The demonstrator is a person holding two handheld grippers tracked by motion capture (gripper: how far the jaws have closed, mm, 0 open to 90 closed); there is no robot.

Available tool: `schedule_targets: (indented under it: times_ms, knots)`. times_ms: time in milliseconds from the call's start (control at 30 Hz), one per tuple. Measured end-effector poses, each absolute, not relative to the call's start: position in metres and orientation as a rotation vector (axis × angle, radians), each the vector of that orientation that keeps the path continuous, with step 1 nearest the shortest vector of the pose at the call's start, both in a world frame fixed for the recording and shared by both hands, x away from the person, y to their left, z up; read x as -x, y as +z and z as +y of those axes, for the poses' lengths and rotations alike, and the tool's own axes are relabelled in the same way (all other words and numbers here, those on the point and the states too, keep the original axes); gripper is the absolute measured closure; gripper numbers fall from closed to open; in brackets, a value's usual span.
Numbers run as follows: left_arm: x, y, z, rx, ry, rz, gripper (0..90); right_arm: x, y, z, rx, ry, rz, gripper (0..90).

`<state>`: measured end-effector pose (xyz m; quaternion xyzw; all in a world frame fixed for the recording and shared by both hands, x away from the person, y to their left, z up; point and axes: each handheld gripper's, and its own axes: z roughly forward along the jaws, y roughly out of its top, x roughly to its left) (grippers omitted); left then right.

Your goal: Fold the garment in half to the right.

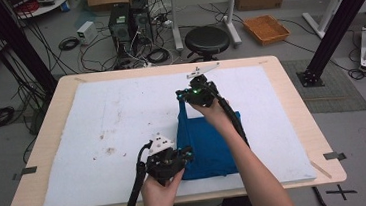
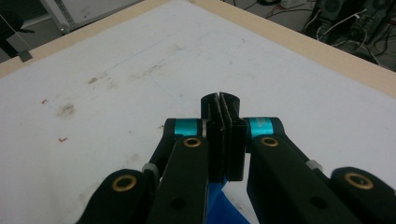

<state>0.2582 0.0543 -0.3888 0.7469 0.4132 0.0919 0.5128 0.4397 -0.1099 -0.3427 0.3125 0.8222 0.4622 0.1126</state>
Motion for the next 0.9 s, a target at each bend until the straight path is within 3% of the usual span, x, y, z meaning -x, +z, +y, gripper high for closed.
schedule_targets:
  times_ms: [400, 900]
  knots:
    - [-0.268, -0.393, 0.016, -1.764, 0.141, 0.954, 84.6, -0.441, -0.343, -0.148, -0.925, 1.298, 2.405, 89.5]
    - [-0.28, -0.408, -0.042, -1.81, 0.14, 0.907, 84.8, -0.44, -0.354, -0.2, -1.01, 1.231, 2.344, 89.6]
